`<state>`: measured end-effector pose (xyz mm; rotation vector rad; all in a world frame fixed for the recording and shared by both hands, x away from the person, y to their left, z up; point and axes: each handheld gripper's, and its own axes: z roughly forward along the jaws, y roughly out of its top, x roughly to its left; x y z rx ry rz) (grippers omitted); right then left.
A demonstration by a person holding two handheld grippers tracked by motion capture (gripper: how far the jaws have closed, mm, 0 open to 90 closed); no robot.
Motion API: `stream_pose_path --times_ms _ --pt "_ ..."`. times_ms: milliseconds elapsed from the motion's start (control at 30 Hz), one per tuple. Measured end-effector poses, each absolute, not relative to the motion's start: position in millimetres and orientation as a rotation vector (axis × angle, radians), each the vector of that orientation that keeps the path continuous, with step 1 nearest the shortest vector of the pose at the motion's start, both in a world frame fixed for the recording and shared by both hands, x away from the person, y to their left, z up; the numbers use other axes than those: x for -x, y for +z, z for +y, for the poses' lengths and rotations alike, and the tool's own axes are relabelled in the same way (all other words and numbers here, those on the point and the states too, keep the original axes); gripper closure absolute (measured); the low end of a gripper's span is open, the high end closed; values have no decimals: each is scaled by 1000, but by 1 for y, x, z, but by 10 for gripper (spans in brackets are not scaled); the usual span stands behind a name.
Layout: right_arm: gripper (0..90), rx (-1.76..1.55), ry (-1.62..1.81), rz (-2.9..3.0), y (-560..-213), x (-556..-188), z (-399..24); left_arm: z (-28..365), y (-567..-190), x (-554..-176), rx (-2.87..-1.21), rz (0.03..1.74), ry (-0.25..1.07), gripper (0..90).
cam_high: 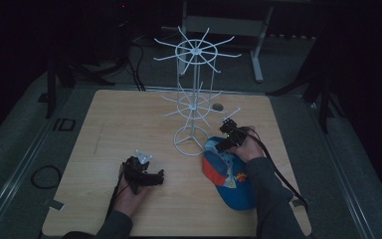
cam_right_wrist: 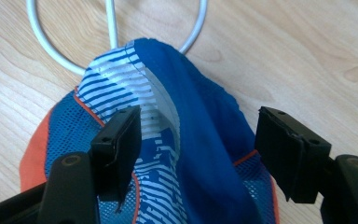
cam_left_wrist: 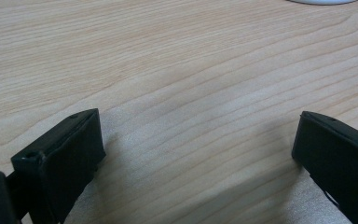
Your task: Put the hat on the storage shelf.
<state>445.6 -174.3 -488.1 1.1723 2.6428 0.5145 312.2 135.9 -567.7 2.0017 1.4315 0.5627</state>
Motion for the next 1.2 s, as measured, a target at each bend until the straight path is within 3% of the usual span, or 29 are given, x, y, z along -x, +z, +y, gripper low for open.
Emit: stream_pose_path --times_ms 67,167,333,433,1200 --pt "322 -1161 471 2694 -493 -447 -169 136 -568 -312 -2001 1431 563 24" --pt "420 -1146 435 2725 -497 -447 -165 136 -568 -312 -2001 1431 562 24" --pt "770 -1133 384 2735 -498 -446 -165 136 -568 -312 -2001 1431 562 24" --pt "876 -1111 413 2740 -495 -441 -168 136 -568 -312 -2002 1431 563 24" --pt "883 -1067 912 2535 -432 -392 -238 136 -568 -312 -2006 1429 564 24"
